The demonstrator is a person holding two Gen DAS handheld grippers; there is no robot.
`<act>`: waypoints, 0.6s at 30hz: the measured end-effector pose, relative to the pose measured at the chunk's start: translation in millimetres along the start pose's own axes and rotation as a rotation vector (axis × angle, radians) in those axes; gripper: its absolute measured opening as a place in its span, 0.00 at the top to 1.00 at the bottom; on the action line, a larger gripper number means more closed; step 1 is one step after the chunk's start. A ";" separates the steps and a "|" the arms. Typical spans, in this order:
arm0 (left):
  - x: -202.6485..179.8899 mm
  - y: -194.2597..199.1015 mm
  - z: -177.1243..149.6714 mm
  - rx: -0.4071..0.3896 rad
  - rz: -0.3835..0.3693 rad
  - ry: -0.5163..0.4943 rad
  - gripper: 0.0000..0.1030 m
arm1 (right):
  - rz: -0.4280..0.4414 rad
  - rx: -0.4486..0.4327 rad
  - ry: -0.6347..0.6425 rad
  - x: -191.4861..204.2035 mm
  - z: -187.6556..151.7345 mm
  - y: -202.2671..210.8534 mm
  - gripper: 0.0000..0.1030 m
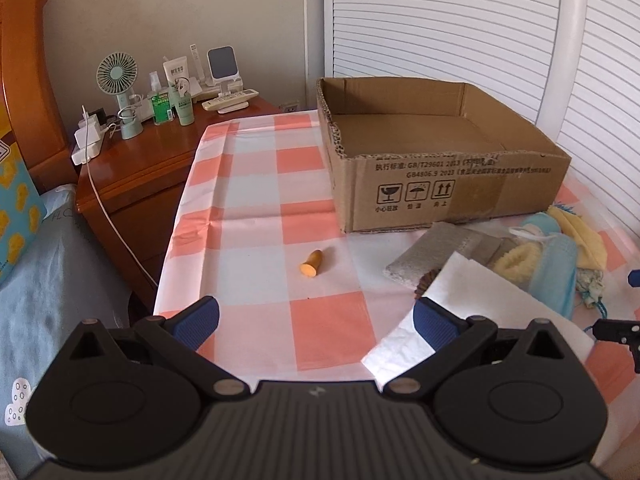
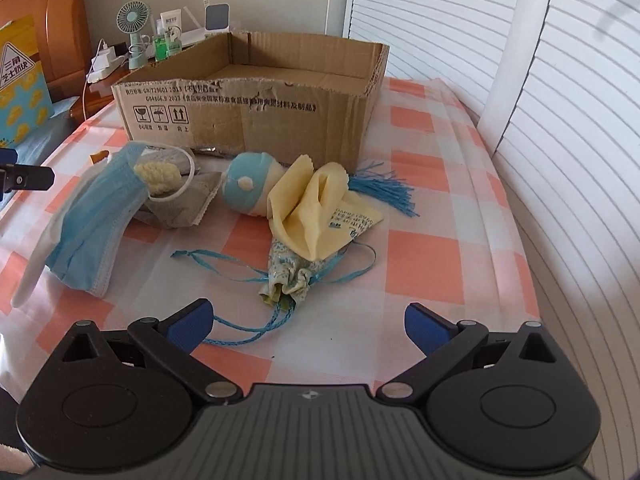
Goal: Organize soft objects
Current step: 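Close the left gripper on the orange earplug while the right gripper approaches the yellow cloth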
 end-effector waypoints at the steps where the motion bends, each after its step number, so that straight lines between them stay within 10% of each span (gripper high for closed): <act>1: 2.5 -4.6 0.3 -0.001 0.005 -0.001 0.01 | 0.004 0.005 -0.004 -0.3 -1.1 -3.1 0.00; 10: 19.4 -48.6 2.7 0.002 0.028 -0.003 0.05 | 0.024 0.009 0.031 3.0 -5.6 -13.1 0.00; 18: 13.1 -62.9 5.6 -0.011 -0.049 -0.026 0.49 | 0.016 -0.005 0.026 4.2 -6.4 -13.1 0.00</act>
Point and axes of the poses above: each gripper's, at about its wrist camera, not at the fingertips, and y roughly against the way its jaws point, x to its left, z to its top, the point moved 3 cm from there along -y, roughly the way its jaws point, and after that the axes turned 2 degrees about -x, right-handed, at the moved point
